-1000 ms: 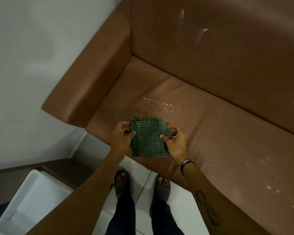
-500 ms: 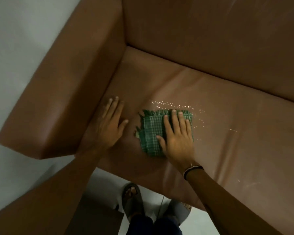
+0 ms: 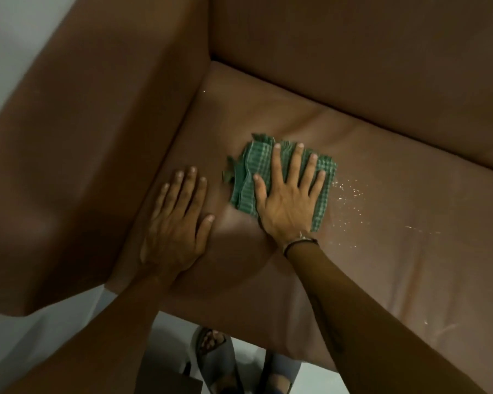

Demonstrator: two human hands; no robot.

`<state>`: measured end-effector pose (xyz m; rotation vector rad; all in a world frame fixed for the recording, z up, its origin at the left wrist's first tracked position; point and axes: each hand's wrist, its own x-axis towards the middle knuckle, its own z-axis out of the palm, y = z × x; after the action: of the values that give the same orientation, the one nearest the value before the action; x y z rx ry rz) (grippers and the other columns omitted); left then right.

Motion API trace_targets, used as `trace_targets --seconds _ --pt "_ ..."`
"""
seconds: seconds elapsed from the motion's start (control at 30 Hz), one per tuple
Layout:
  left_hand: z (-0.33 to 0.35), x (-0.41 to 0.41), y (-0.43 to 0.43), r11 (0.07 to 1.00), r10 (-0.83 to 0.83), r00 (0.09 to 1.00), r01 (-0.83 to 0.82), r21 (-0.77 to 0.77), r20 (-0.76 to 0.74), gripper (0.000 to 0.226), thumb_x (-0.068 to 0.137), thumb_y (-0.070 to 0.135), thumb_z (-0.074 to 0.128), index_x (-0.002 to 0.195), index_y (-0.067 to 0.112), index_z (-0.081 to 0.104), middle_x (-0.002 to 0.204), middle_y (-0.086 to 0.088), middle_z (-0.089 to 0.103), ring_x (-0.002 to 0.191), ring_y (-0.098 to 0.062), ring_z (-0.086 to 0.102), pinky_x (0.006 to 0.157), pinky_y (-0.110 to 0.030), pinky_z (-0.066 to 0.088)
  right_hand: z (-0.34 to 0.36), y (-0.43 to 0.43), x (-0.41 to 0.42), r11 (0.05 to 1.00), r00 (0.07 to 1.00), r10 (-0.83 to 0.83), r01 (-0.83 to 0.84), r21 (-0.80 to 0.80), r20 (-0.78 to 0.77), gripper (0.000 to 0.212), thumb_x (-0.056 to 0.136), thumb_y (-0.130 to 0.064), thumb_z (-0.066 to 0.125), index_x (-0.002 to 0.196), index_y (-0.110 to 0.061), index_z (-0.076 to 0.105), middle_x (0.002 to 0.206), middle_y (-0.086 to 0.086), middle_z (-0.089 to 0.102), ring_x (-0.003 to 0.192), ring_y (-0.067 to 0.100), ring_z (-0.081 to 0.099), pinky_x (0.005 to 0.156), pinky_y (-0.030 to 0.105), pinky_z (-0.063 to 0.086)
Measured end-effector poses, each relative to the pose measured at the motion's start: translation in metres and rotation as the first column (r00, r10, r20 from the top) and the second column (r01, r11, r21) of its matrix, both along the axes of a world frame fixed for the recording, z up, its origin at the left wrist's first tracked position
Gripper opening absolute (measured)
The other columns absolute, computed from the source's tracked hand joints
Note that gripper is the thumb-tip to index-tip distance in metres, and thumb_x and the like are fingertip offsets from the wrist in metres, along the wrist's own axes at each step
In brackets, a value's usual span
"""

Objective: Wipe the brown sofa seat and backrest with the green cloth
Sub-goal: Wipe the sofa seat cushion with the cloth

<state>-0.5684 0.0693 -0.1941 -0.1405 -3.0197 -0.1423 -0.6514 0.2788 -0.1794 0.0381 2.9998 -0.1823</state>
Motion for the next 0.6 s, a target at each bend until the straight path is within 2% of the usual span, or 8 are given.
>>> trace_targets --seconds 0.13,0.3,0.43,0.6 --pt "-0.003 -0.003 0.0 1.0 0.0 1.0 0.0 -0.001 -0.023 0.069 0.116 0.041 0.034 0.175 0.006 0.032 0.185 -0.015 0.024 0.173 -0.034 0.022 0.141 -0.052 0.021 -0.008 -0.003 -0.014 0.996 0.996 0.089 -0.088 0.016 -0.014 0.071 0.114 -0.066 0.016 0.178 -0.038 0.002 0.188 0.004 -0.003 0.171 0.05 -0.004 0.136 0.073 0.003" --pt "-0.001 0.001 0.001 0.999 0.051 0.999 -0.052 -0.013 -0.016 0.069 0.117 0.039 0.032 0.175 0.003 0.029 0.185 -0.016 0.022 0.174 -0.032 0.02 0.14 -0.053 0.022 -0.006 0.02 0.042 0.98 0.98 0.2 -0.2 0.02 0.0 0.076 0.112 -0.069 0.018 0.178 -0.034 0.008 0.188 0.007 0.002 0.172 0.047 0.0 0.136 0.071 0.009" --pt "-0.001 0.0 0.002 0.998 0.065 0.998 -0.066 -0.006 -0.023 0.068 0.117 0.038 0.03 0.175 0.002 0.029 0.185 -0.016 0.021 0.174 -0.032 0.02 0.14 -0.054 0.024 -0.002 0.023 0.047 0.986 0.986 0.162 -0.162 0.027 0.033 0.077 0.112 -0.07 0.018 0.178 -0.033 0.006 0.188 0.008 0.0 0.172 0.046 0.0 0.137 0.071 0.009" --pt "-0.007 -0.002 0.001 0.998 0.06 0.998 -0.06 0.004 -0.012 0.071 0.115 0.039 0.032 0.175 0.002 0.028 0.185 -0.017 0.021 0.174 -0.034 0.021 0.141 -0.053 0.02 -0.007 -0.004 -0.008 1.0 1.0 0.007 -0.007 0.007 -0.025 0.072 0.116 -0.062 0.019 0.179 -0.029 0.006 0.187 0.01 -0.001 0.172 0.047 -0.001 0.136 0.071 0.005"
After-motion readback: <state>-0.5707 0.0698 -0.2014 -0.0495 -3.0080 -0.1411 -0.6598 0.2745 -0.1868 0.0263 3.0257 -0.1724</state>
